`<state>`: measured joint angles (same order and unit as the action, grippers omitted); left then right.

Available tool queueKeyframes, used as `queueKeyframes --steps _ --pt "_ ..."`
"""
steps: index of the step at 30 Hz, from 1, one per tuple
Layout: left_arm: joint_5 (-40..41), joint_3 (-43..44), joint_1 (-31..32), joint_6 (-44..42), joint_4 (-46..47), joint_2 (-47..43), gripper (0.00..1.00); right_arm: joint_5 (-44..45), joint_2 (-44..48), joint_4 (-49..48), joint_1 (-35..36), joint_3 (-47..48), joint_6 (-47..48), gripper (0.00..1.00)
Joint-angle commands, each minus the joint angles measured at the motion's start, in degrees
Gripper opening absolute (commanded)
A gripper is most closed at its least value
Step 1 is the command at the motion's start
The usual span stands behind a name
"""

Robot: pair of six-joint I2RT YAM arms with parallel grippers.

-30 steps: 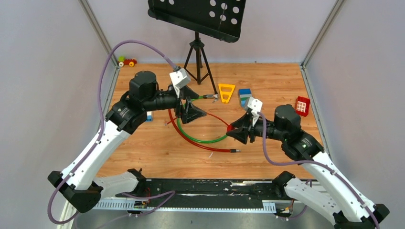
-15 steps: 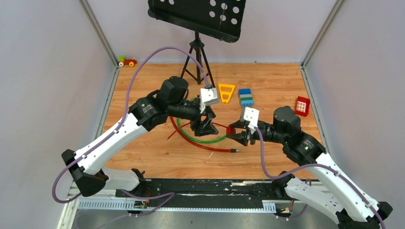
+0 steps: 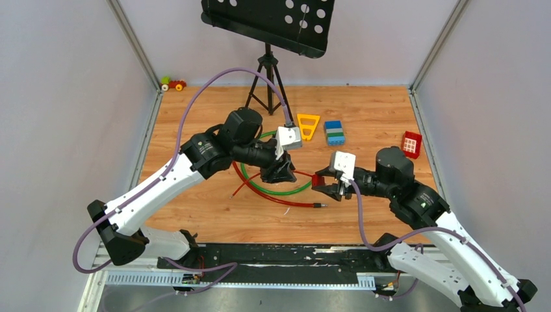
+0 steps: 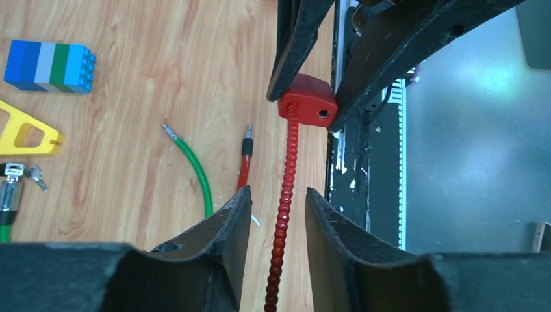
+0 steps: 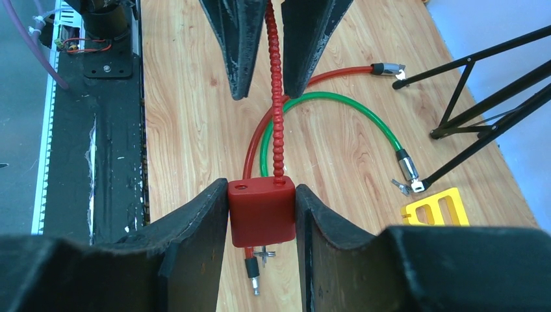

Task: Lock with the key
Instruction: Lock the lock.

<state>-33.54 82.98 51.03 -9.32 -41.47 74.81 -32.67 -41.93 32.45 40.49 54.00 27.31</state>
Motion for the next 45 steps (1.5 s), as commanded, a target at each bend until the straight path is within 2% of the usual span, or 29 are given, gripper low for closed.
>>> queueKeyframes --steps 1,6,8,10,11,13,14,17,19,25,29,33,37,42,45 --pt "-1.0 1.9 0.2 -0.9 -0.1 -0.7 0.41 -0.8 1.7 -1.5 0.4 0.9 1.7 0.00" --pt "-1.6 1.3 0.2 -1.0 -0.2 -0.6 0.26 -0.4 1.9 -0.9 0.4 0.8 2.2 0.00" --pt "-1.8 1.4 0.2 -0.9 -0.2 -0.6 0.17 0.2 1.8 -0.4 0.4 0.8 2.6 0.00" --pt "-1.7 1.5 0.2 -0.9 -0.2 -0.6 0.03 0.6 1.7 -0.2 0.4 0.6 2.9 0.00" --pt "-1.5 1.7 0.2 -0.8 -0.2 -0.5 0.00 0.8 1.8 -0.3 0.4 0.5 2.9 0.00" --pt "-0.7 1.6 0.2 0.4 0.8 -0.7 0.00 1.5 1.9 -0.7 0.4 0.1 3.0 0.02" --pt "-0.1 1.3 0.2 0.9 1.4 -0.8 0.00 1.8 2.0 -1.1 0.4 -0.1 2.9 0.07" --pt "1.8 -0.7 0.2 5.4 6.3 -1.9 0.00 3.6 2.7 -3.2 0.4 -1.4 2.4 0.38" --pt "1.9 -2.2 0.2 7.7 9.3 -3.0 0.00 3.9 3.3 -4.3 0.4 -2.3 2.4 0.51" --pt "3.5 -4.1 0.2 5.3 11.3 -5.6 0.00 2.4 4.2 -4.8 0.4 -1.8 0.4 0.67" --pt "4.6 -3.7 0.2 3.2 10.2 -6.4 0.00 1.3 4.0 -3.0 0.4 0.0 0.0 0.70" --pt "10.0 -2.8 0.2 6.1 10.4 -6.4 0.00 5.4 4.9 -3.8 0.4 -0.6 0.7 0.75" --pt "13.7 -2.7 0.2 12.6 13.0 -6.3 0.00 12.2 7.1 -11.1 0.4 -4.5 3.0 0.75" --pt "13.0 -2.9 0.2 21.7 17.0 -5.2 0.00 13.4 8.5 -21.5 0.5 -9.7 9.9 0.72" --pt "12.4 -3.3 0.2 24.6 18.9 -5.2 0.00 14.6 7.2 -22.3 0.5 -9.6 12.2 0.67"
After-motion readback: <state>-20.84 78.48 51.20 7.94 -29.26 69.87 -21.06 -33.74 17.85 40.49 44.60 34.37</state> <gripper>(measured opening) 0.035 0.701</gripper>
